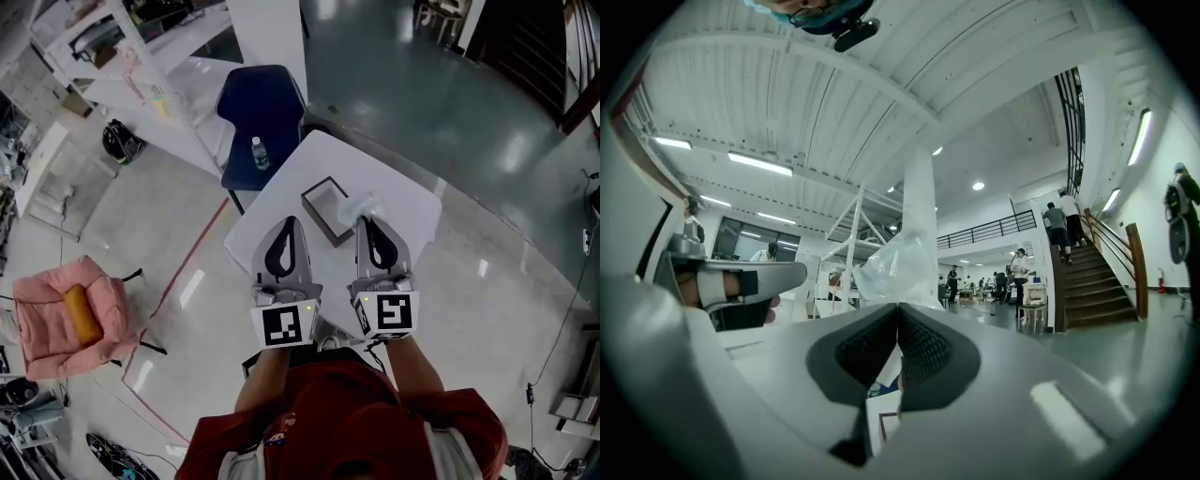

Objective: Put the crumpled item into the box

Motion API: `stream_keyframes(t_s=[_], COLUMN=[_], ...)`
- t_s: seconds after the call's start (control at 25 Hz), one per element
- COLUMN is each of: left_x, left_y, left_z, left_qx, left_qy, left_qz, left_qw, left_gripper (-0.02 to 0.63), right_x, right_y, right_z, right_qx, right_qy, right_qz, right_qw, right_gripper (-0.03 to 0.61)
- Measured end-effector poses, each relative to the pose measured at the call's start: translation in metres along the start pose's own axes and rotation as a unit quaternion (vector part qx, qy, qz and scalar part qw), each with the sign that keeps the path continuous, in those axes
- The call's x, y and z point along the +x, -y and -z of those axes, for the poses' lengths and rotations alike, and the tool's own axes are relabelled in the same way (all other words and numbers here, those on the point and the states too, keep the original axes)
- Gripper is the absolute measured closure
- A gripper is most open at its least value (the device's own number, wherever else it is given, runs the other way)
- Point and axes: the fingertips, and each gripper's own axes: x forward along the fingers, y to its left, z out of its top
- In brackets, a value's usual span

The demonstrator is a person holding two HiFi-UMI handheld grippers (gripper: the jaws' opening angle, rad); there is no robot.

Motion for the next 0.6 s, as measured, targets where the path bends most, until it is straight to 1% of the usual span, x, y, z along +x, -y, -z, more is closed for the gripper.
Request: stream_keyframes(t_s=[0.24, 0.36, 0.6], left_x=[0.043, 0.066, 0.116], left_y=[-0.026, -0.038, -0.060], left_z=[0.016, 0.025, 0.055], left_qx=[-0.001, -0.004, -0.012], left_qy=[0.001, 0.000, -0.016], left_qz=[0.015, 0.026, 0.050], left_qw=[0.9999, 0.9997, 0.9986], left_gripper=[0.611, 0.611, 0.611], right_x=[0.050, 0.074, 0.124], right_y=[-0.004, 0.001, 0.009], right_z=[0.005, 0.014, 0.027], right_qx=[-0.012, -0.010, -0.014], right_qy=[0.000, -0.009, -0.022], right_qz=[0.007, 0.019, 0.039], right_qw=[1.000, 1.000, 0.999], right_gripper=[0.572, 0.572, 0.572])
